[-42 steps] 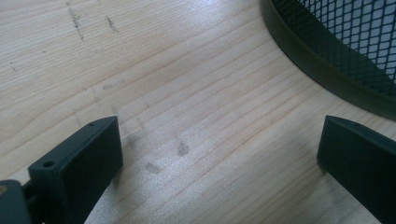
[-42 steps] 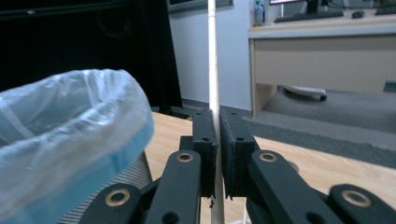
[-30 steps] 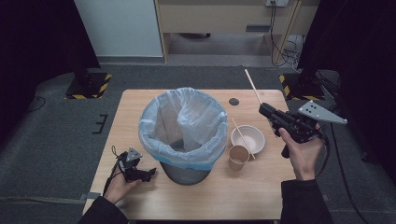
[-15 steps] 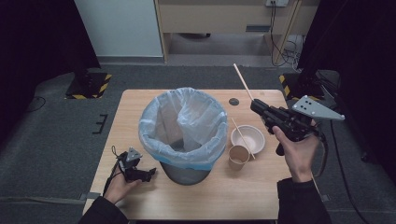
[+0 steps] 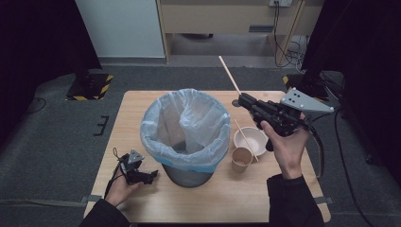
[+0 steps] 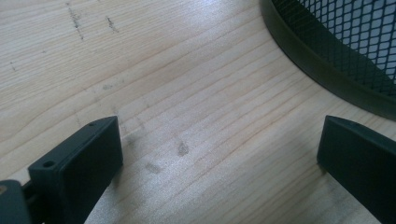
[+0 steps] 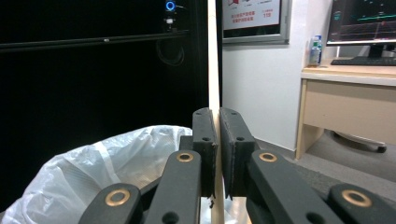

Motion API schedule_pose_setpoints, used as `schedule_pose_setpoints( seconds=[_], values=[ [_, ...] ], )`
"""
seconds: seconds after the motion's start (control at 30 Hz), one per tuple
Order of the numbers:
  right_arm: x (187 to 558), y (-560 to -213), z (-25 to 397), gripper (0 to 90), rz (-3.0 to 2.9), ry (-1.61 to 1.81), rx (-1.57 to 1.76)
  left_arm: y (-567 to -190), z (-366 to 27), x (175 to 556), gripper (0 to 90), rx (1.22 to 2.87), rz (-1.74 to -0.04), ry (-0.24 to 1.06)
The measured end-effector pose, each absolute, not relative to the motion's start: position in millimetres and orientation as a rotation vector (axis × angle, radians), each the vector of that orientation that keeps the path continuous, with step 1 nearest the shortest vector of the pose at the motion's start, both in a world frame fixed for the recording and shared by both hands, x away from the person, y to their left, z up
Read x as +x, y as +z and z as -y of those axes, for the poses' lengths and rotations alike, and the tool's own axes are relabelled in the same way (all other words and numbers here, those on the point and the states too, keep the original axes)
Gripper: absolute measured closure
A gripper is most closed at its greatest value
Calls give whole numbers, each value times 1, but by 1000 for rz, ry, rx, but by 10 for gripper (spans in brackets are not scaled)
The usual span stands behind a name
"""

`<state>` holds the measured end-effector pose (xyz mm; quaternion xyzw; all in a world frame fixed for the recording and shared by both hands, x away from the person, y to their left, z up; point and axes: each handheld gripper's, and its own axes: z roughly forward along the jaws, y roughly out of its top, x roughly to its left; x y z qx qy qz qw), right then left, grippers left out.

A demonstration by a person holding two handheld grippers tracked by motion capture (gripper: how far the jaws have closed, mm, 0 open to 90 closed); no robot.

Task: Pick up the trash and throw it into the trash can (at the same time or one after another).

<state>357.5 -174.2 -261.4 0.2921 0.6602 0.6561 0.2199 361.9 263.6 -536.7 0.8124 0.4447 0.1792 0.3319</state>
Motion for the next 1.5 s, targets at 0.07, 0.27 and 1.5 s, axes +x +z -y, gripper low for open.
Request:
schedule_pose_setpoints(
  seconds=[0.07,0.27,1.5],
  values=[
    [358,-261,168,857,-1834,1821,801,-537,-264,362,0,2122,-1162,468],
    [360,-260,153,857,-1854,1836,794,-537,-264,362,0,2123,-1162,468],
    [376,-276,96,854,-1957,1854,800,-537,-264,362,0,2123,-1161,467]
  ],
)
